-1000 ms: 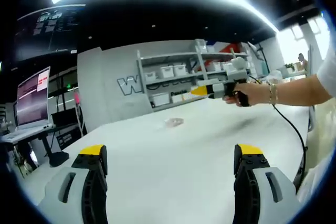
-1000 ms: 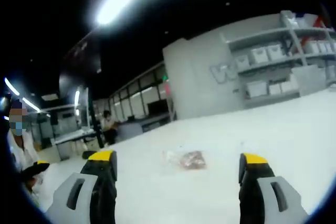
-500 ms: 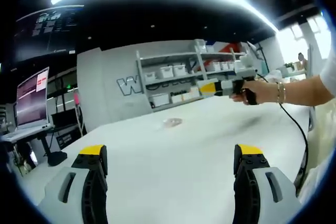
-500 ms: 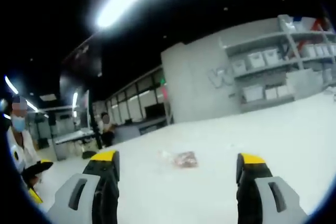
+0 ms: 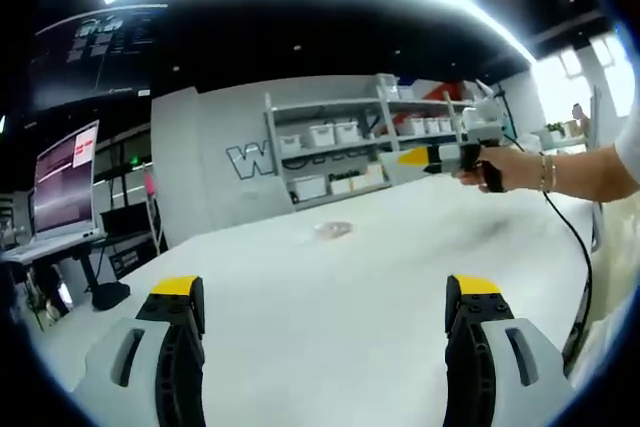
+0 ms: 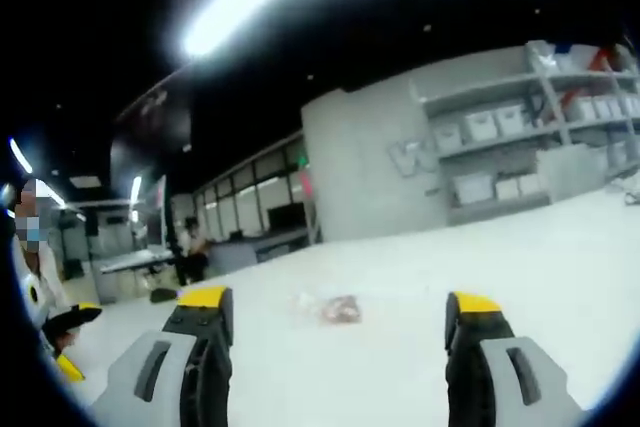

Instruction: Open the resealable bag by pulling the two sides of the seal apart until the entire bag opening is separated and visibly accessible.

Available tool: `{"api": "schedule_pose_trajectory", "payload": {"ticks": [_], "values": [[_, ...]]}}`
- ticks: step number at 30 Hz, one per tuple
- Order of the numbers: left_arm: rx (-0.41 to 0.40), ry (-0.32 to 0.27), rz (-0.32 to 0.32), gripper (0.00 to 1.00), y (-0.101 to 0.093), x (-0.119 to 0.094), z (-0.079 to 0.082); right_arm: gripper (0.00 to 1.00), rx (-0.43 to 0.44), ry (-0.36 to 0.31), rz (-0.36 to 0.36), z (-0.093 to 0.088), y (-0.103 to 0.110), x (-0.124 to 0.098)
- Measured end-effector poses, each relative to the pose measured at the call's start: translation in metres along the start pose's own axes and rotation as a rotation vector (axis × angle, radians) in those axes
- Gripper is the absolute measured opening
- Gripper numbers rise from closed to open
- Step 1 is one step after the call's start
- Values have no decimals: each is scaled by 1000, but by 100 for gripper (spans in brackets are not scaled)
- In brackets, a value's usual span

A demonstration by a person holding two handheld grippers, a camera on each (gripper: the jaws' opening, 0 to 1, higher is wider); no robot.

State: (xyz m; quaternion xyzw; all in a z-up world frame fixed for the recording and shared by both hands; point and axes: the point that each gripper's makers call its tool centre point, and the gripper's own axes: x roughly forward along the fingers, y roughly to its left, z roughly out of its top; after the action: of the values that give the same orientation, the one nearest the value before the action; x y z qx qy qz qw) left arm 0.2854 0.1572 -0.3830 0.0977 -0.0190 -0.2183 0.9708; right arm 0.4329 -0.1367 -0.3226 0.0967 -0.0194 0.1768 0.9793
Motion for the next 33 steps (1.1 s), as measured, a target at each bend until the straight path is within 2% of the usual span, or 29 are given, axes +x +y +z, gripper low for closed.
{"api": "schedule_pose_trajectory", "payload": {"ticks": [4,13,26,33], "values": [[-4,-19,11,99,3,-3,5,88,9,-12,2,4,2,-7],[-7,-17,15,99,6,-3,4,86,-2,-34,1,12,3,-30],[-6,-12,27,99,8,-4,1,86,25,-64,-24,15,-5,-61],[-4,-2,16,99,3,-1,-3,87,20,-70,-16,13,0,-74]]}}
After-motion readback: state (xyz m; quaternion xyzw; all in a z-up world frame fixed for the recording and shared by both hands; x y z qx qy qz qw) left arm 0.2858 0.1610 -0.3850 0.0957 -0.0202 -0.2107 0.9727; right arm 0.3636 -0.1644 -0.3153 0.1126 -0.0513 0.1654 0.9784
